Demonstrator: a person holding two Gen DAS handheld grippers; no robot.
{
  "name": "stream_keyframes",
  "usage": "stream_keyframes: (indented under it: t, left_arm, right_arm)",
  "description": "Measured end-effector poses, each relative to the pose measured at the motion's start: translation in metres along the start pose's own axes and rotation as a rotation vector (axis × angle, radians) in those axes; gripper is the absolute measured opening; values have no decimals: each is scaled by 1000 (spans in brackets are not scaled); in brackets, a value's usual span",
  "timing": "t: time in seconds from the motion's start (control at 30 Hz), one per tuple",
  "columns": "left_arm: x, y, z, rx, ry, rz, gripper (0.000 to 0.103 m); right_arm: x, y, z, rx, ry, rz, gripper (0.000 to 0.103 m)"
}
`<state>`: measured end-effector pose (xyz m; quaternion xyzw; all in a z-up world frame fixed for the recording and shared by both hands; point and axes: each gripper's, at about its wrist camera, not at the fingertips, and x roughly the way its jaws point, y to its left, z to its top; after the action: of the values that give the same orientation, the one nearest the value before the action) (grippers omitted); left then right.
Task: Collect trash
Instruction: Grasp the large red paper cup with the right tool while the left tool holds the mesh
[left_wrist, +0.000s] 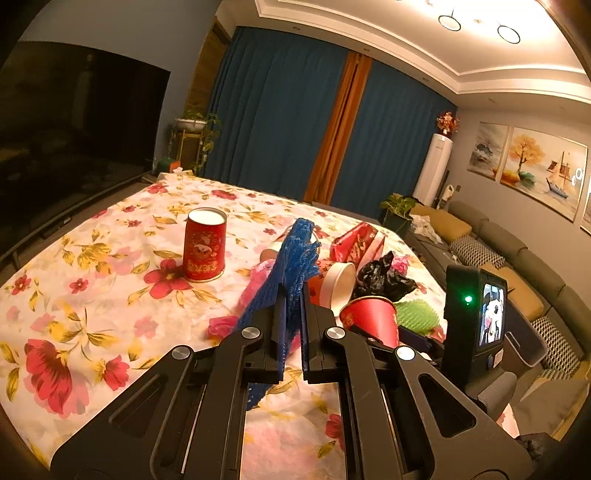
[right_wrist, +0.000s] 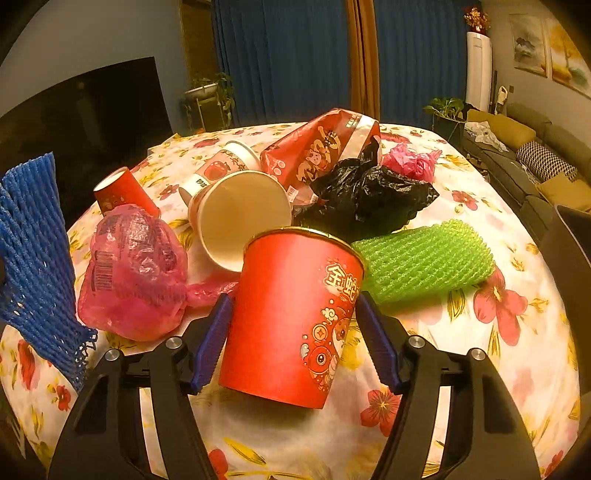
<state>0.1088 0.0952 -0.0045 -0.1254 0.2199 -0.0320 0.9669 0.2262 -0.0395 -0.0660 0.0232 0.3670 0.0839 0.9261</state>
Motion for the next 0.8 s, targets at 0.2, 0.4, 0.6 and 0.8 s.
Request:
stream_keyframes:
  t: [0.2,0.4,0.6,0.8]
  left_arm:
    - [-1,-3,1,10,0,-2,5]
    - [-4,-15,1,32,-6,-16,5]
    - [-5,-30,0,55,-7,-32,5]
    - [-3,-55,-3,89,-2,-59,5]
  right_arm:
    - [-7,-4,-2,7,-15,11,64]
    - [-30,-14,-1,17,-75,26,64]
    - [-58,-28,0,33,-136,31,64]
    - [-88,-47,-4,38,-193,19,64]
